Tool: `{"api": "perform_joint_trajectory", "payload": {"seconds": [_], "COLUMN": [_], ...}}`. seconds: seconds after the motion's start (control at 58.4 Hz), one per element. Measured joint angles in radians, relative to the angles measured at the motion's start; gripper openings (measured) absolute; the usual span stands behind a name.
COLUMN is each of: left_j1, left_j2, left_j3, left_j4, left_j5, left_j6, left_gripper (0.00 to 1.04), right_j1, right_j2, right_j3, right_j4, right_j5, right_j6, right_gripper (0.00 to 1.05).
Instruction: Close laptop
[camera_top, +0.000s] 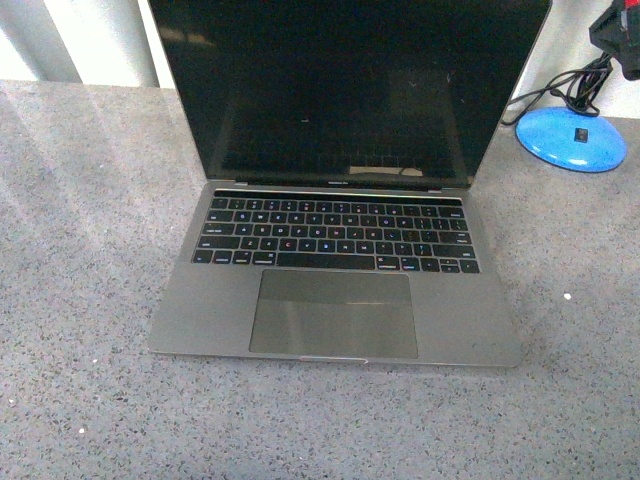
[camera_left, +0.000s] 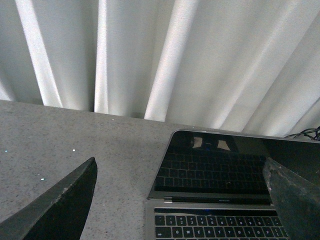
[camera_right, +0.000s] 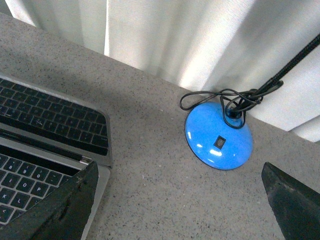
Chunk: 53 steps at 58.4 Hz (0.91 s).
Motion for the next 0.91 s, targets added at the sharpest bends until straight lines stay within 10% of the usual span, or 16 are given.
{"api": "perform_joint_trajectory", "payload": {"seconds": [0.12,0.565,0.907], "left_j1": [-0.018,-0.072,-0.083], "left_j2": [0.077,0.301,0.405], "left_j3": [0.051,0.25,0.354], "left_j4": [0.038,0.066,-0.007], "left_j5": [0.018,0.051,0.045], "left_j6": [-0.004,-0.007,-0.031], "left_gripper": [0.93,0.03,0.04], "right_j1": [0.015,0.046,0.077], "right_j2": [0.043,0.179,0.279], "right_j3": [0.055,0.294,0.444], "right_j4": [-0.001,-0.08,-0.133], "right_j5": [-0.003,-0.032,-0.069], "right_j6": [-0.009,0.013,0.091], "right_gripper": [0.92,0.04,0.01]}}
